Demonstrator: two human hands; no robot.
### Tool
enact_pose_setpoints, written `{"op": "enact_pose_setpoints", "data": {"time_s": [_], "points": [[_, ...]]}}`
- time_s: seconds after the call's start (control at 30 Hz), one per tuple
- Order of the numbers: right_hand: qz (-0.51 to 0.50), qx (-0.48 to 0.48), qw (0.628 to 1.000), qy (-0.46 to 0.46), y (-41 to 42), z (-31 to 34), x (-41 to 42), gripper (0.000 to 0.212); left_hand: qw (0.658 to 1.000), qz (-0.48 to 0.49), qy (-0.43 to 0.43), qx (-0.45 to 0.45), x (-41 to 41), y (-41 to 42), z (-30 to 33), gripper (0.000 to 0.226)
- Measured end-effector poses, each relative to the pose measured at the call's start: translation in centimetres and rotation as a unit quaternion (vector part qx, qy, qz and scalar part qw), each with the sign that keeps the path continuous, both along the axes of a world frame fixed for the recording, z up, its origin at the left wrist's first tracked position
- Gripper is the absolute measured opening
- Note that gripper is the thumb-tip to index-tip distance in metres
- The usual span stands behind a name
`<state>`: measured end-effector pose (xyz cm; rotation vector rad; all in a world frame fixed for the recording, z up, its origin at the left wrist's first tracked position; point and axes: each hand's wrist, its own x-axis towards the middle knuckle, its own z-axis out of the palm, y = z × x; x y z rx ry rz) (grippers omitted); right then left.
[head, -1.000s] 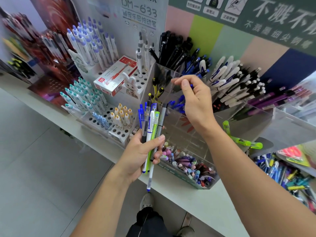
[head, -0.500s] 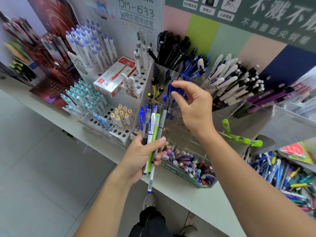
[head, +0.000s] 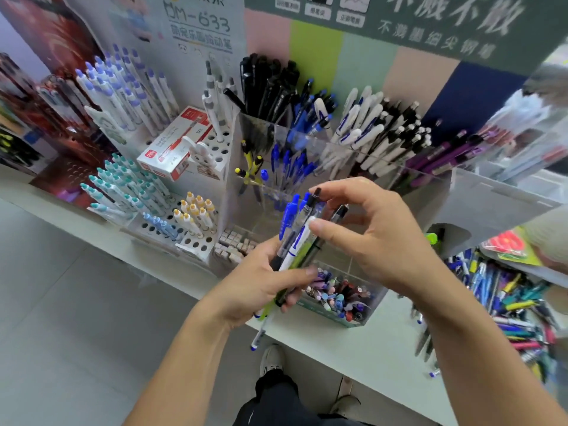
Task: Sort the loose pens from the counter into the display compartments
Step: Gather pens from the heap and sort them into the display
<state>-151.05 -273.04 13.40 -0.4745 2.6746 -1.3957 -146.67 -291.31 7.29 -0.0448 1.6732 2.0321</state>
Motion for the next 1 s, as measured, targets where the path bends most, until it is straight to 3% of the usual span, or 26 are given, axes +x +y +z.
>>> {"op": "enact_pose_setpoints", "data": {"time_s": [0.13,0.3,0.4,0.53,0.63,0.7,0.77,1.0], "points": [[-0.058,-0.04,0.997,-0.014,2.3,0.2,-0.2,0.033,0.997,-0.029,-0.039,0.055,-0.3,2.0,0.5,0.01],[-0.044,-0.116,0.984,-0.129,4.6,0.0,-0.1,0.047,0.996,-0.031,-0.064,0.061,-0.5,4.4,0.6,0.037],[-0.047,-0.162,0.975,-0.144,5.8,0.0,-0.3,0.04,0.995,-0.043,-0.065,0.06,-0.8,5.2,0.8,0.044],[-0.105,-0.229,0.965,-0.077,7.7,2.2,-0.6,0.015,0.995,-0.058,-0.067,0.056,-1.0,5.3,0.6,0.049],[-0.168,-0.257,0.949,0.067,10.0,4.6,-0.3,0.013,0.993,-0.045,-0.07,0.079,-1.0,5.1,0.2,0.04],[-0.202,-0.216,0.939,0.178,11.7,5.5,-0.1,0.014,0.993,-0.023,-0.075,0.092,-1.0,5.1,-0.2,0.037],[-0.209,-0.136,0.941,0.231,12.7,4.8,-0.1,0.017,0.991,-0.007,-0.079,0.111,-0.9,5.1,-0.7,0.036],[-0.198,0.047,0.959,0.197,10.3,-1.6,-0.1,0.011,0.989,0.065,-0.079,0.107,-0.7,5.9,-0.8,0.05]]}}
